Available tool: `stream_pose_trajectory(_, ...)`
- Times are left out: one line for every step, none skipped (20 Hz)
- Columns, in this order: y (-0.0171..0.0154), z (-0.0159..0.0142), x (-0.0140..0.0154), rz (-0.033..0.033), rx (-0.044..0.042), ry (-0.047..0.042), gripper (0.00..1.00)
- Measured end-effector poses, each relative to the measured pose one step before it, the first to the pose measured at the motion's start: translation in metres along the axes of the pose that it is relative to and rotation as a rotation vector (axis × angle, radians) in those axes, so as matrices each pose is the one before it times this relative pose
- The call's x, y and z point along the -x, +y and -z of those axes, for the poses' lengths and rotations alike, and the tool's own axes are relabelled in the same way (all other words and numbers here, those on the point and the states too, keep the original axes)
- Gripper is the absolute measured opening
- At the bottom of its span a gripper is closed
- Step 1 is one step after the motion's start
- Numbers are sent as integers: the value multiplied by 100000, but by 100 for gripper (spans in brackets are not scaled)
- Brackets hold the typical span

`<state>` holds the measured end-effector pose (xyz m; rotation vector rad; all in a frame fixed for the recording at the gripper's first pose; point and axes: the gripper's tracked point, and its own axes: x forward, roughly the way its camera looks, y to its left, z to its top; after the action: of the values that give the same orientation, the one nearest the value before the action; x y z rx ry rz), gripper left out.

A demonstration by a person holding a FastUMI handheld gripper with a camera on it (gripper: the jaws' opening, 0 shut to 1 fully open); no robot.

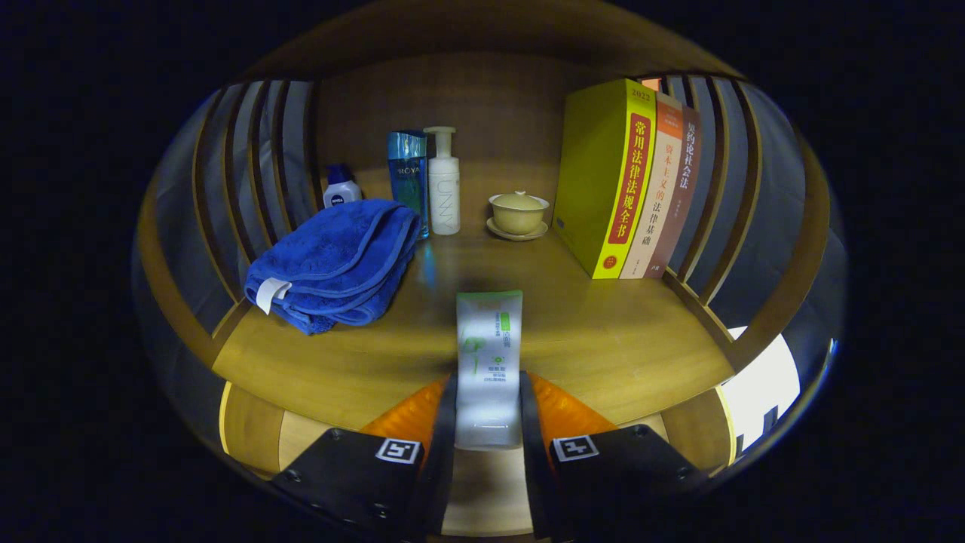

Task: Pull open the drawer, take out the items inside it, and place them on the countertop above the cabinet.

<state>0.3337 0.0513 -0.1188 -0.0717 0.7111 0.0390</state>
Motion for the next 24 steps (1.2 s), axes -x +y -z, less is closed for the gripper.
stream_pose_trajectory(-50,-27,-16,-183,-563,-202,50)
stream_pose_trajectory(11,-17,40,-429,-90,89,50)
stream_pose_trajectory(-72,-17,-11,-255,-161,-1,51)
stream_pose_trajectory(-113,47,156,-125,-364,10,52)
stream_pose_trajectory(-92,22,-15,-76,-360,-95,54)
stream_pose_trajectory(-4,2,15,3,15,-158,56)
stream_pose_trajectory(-124,-16,186,513,191,50,58)
stream_pose_trajectory(-201,30,-44,654,-22,-103,59)
stream_pose_trajectory(-185,33,206,541,-34,259,68)
stream_pose_trajectory(24,153,89,-493,34,422,76)
stream_pose_trajectory(130,132,299,-969,-15,387,81)
stream_pose_trajectory(206,64,379,-1010,26,-239,86)
stream_pose_trajectory(274,-146,379,-1515,156,-931,91)
stream_pose_trajectory(380,-147,593,-1644,310,-1588,93)
stream_pose_trajectory(239,-263,890,-1566,662,-1800,95)
stream_pose_trajectory(256,-419,1056,-1181,715,-2631,95)
stream_pose_trajectory(234,-491,1111,-1372,511,-3363,95)
stream_pose_trajectory(421,-634,1192,-1609,188,-3913,96)
stream_pose_trajectory(336,-673,1456,-1559,184,-4164,96)
stream_pose_trajectory(458,-540,1449,-1623,23,-4777,95)
stream_pose_trajectory(453,-819,1360,-1779,-241,-5360,95)
stream_pose_trajectory(506,-686,1616,-1818,-333,-4701,95)
stream_pose_trajectory(475,-718,1598,-1812,-1330,-5539,95)
stream_pose_trajectory(734,-538,1347,-2388,-1373,-5160,95)
